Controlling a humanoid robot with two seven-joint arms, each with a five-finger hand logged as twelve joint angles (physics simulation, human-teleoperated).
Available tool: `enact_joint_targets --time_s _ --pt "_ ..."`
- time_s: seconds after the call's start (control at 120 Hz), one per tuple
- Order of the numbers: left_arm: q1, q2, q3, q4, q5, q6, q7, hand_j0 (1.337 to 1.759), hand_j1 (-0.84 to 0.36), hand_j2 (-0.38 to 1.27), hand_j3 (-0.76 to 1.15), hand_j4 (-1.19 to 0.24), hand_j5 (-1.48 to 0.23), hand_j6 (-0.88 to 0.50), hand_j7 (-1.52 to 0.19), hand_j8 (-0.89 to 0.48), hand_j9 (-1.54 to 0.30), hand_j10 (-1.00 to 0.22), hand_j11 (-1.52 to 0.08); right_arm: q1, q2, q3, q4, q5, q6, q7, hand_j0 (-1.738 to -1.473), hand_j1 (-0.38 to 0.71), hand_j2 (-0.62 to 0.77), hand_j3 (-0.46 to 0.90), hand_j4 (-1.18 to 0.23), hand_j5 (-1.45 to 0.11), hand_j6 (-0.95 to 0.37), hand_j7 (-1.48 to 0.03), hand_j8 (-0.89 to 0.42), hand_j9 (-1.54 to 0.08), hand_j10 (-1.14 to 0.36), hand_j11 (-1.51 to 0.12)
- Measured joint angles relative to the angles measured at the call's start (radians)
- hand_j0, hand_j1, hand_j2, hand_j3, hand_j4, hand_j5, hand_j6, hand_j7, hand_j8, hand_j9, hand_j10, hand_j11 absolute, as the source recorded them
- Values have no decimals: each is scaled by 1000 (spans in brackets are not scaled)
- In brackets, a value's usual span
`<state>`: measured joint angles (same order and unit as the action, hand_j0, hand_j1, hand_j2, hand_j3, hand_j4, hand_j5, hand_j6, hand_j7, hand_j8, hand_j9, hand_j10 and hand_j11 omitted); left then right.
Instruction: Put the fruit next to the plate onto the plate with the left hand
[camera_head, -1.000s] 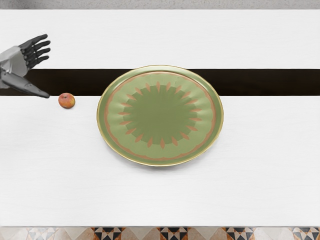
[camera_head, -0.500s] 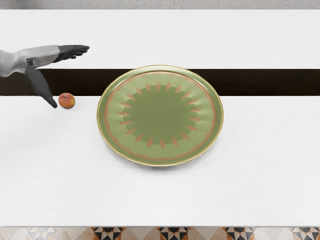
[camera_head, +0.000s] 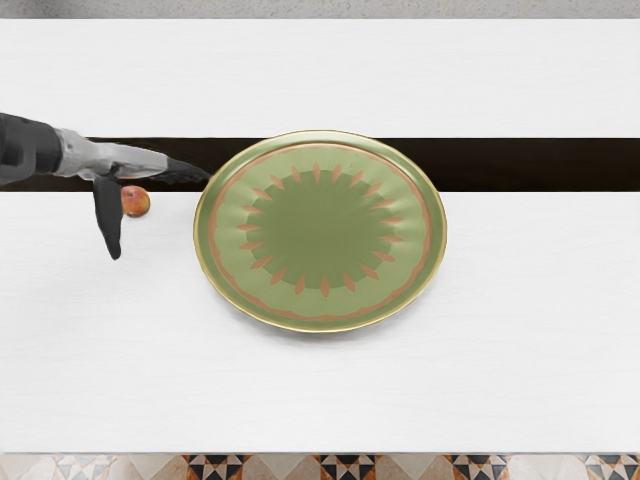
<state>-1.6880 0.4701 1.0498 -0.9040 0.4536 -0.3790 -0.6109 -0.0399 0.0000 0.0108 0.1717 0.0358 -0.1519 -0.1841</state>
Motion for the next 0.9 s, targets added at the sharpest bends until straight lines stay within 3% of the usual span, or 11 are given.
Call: enact_joint_targets --time_s 0.117,0.45,0.5,0.55,0.675,0.775,0.9 --pt "-62 -4 89 -1 -17 -1 0 1658 333 4 0 -16 -18 -16 -18 -16 -18 -15 -18 0 0 0 0 0 0 0 -1658 -349 0 0 0 0 -1 0 0 0 0 0" --pt "-56 -157 131 115 -181 106 0 1658 332 4 0 -17 -20 -17 -20 -17 -19 -16 -19 0 0 0 0 0 0 0 -1658 -349 0 0 0 0 -1 0 0 0 0 0" --pt "-60 -176 138 119 -191 121 19 1658 332 4 0 -17 -20 -17 -20 -17 -20 -16 -20 0 0 0 0 0 0 0 -1658 -349 0 0 0 0 -1 0 0 0 0 0" --pt "-62 -189 146 118 -198 130 78 1658 332 4 0 -17 -20 -18 -20 -17 -20 -16 -20 0 0 0 0 0 0 0 -1658 -349 0 0 0 0 -1 0 0 0 0 0" --pt "-68 -224 171 108 -203 139 296 1658 331 4 0 -17 -20 -18 -20 -17 -20 -17 -20 0 0 0 0 0 0 0 -1658 -349 0 0 0 0 -1 0 0 0 0 0" --pt "-83 -254 179 81 -207 141 448 1658 330 4 0 -18 -21 -18 -21 -18 -21 -17 -21 0 0 0 0 0 0 0 -1658 -349 0 0 0 0 -1 0 0 0 0 0" --pt "-115 -269 175 7 -227 145 594 1658 327 4 0 -20 -24 -20 -24 -20 -24 -19 -24 0 0 0 0 0 0 0 -1658 -349 0 0 0 0 -1 0 0 0 0 0"
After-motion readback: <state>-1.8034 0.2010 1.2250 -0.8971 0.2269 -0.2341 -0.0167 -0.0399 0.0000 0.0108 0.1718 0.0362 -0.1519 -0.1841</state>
